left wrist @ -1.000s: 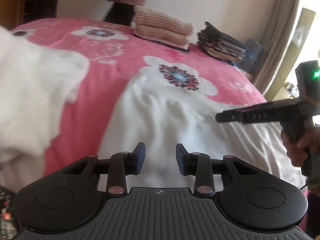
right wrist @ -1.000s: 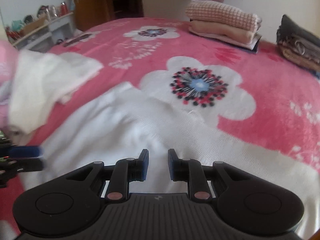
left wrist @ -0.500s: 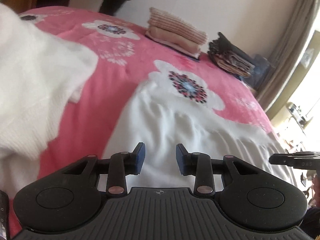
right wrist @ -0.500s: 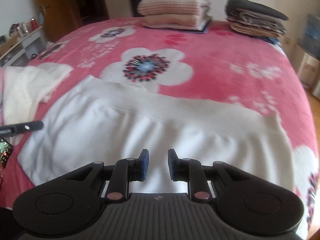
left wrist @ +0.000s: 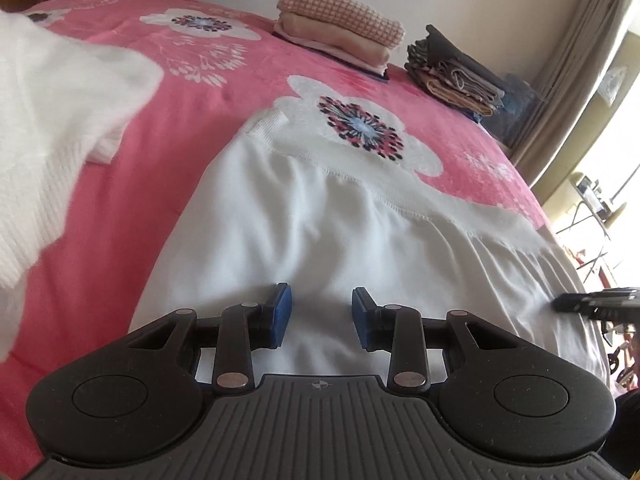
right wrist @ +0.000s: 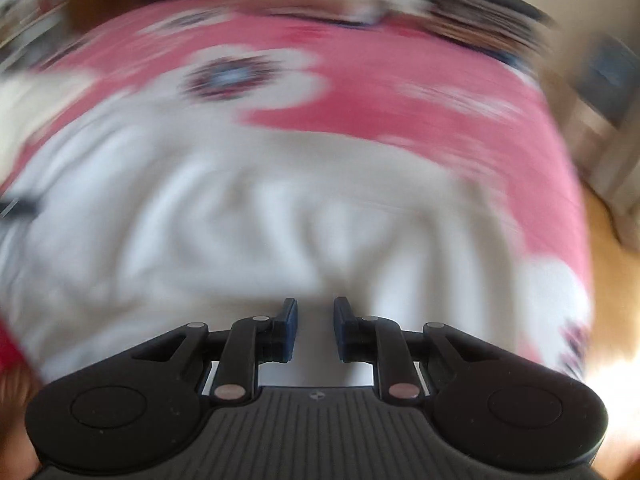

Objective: Fold clothes

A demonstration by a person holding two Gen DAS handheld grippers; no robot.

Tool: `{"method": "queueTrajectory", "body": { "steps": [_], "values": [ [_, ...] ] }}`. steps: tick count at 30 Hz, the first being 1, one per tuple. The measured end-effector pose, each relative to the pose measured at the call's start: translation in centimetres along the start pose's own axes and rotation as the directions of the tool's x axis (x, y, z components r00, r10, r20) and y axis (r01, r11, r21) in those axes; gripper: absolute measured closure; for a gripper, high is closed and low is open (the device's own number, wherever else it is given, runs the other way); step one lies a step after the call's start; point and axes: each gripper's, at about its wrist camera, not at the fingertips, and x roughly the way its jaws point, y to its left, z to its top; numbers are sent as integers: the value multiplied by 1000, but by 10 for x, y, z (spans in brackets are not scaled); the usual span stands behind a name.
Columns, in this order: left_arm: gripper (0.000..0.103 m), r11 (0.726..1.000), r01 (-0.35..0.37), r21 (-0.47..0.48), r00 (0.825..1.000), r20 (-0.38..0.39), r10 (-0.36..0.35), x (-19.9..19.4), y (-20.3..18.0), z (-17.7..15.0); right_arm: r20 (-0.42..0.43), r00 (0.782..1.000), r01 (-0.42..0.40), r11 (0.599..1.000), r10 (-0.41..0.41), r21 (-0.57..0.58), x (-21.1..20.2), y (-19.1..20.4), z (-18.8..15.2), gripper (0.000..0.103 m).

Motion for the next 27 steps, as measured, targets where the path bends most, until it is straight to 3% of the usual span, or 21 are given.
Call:
{"method": "queueTrajectory", "body": {
  "steps": [2, 6, 8, 11, 14, 16, 17, 20, 21, 23, 24, 27],
  "values": [
    [70, 1000, -1, 6, 1000, 0, 1, 0, 0, 0, 12, 999, 30, 999, -31, 44, -5, -13, 2, 82],
    [70, 1000, -11, 15, 1000, 1, 11, 0, -3, 0, 59, 994, -88, 996, 88, 3, -6, 5, 9, 82],
    [70, 1000, -13, 15, 1000, 0, 13, 1, -3, 0, 45, 993, -109, 994, 110, -30, 5, 12, 14, 83],
    [70, 1000, -16, 16, 1000, 2, 16, 0, -2, 1, 30, 999, 31, 999, -31, -15, 25, -9, 19, 84],
    [70, 1000, -16, 20, 1000, 4, 16, 0, -1, 0, 37, 979, 195, 974, -200, 112, 29, -57, 23, 84],
    [70, 999, -18, 31, 1000, 4, 18, 1, -1, 0, 46, 966, 242, 955, -253, 171, 20, -74, 25, 82],
    [70, 999, -20, 36, 1000, 4, 19, 0, -2, -1, 57, 970, 224, 958, -238, 180, 13, -75, 25, 82],
    [70, 999, -24, 47, 1000, 5, 24, 0, -3, -1, 105, 993, 36, 995, -47, 97, -6, -46, 22, 81],
    [70, 999, -25, 43, 1000, 4, 25, 1, -3, 0, 107, 993, -41, 999, 40, 7, -10, -26, 18, 81],
    [70, 999, -27, 38, 1000, 3, 27, 0, -3, 1, 81, 978, -177, 969, 193, -172, -14, 9, 5, 81],
    [70, 999, -30, 37, 1000, 4, 29, 0, -3, 1, 53, 974, -199, 947, 219, -252, -14, 21, -4, 81],
    [70, 999, -29, 32, 1000, 7, 29, 1, -2, 1, -47, 987, -161, 911, 155, -379, -5, 27, -33, 81]
  ]
}}
